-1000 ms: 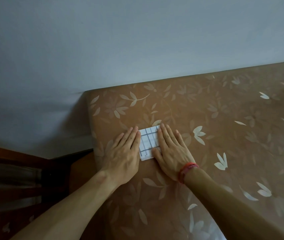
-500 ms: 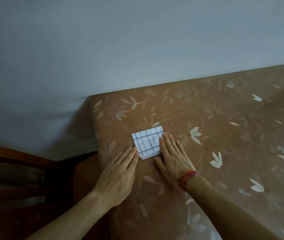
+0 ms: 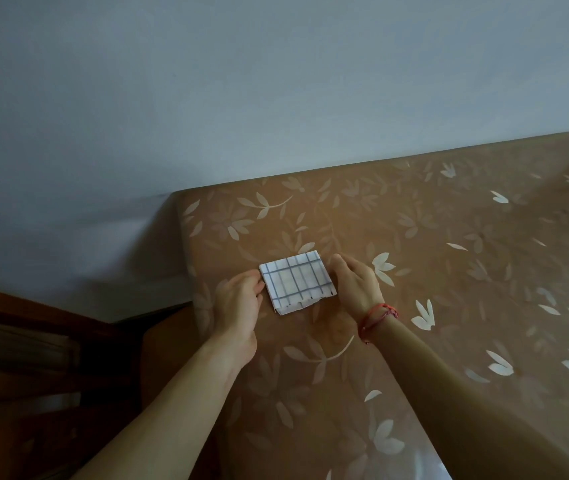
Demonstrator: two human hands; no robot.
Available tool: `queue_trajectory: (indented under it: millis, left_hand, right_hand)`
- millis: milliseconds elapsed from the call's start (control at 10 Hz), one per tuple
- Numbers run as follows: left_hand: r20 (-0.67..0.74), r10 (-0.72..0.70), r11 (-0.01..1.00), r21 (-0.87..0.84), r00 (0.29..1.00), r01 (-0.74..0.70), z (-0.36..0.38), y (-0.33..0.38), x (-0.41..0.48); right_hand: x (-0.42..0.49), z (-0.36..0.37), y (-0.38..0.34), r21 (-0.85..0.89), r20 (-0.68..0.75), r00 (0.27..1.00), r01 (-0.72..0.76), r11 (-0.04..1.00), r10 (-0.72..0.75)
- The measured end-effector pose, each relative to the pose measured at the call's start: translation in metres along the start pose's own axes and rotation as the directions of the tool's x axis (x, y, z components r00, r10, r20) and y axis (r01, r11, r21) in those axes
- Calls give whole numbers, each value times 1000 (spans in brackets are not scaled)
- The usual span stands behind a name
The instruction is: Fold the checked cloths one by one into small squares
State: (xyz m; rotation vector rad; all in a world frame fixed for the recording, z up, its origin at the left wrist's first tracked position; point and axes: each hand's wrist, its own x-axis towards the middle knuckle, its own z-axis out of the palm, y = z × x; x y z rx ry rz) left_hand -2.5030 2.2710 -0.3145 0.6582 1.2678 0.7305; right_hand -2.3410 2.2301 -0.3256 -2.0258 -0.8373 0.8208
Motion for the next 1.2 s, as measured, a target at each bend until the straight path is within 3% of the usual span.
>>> queue_trajectory:
  millis: [600, 900, 1200]
  left_hand:
    - [103, 1, 1000, -12, 995, 0, 0, 4, -5]
    - [137, 28, 999, 30, 990, -32, 0, 2, -3]
    - [134, 148, 914, 361, 980, -188, -18, 0, -11]
  right_hand:
    - [4, 3, -7, 184, -6, 992, -121, 975, 124]
    - [4, 2, -7, 149, 28, 994, -106, 983, 103]
    - [-8, -6, -4, -7, 70, 996, 52, 999, -51]
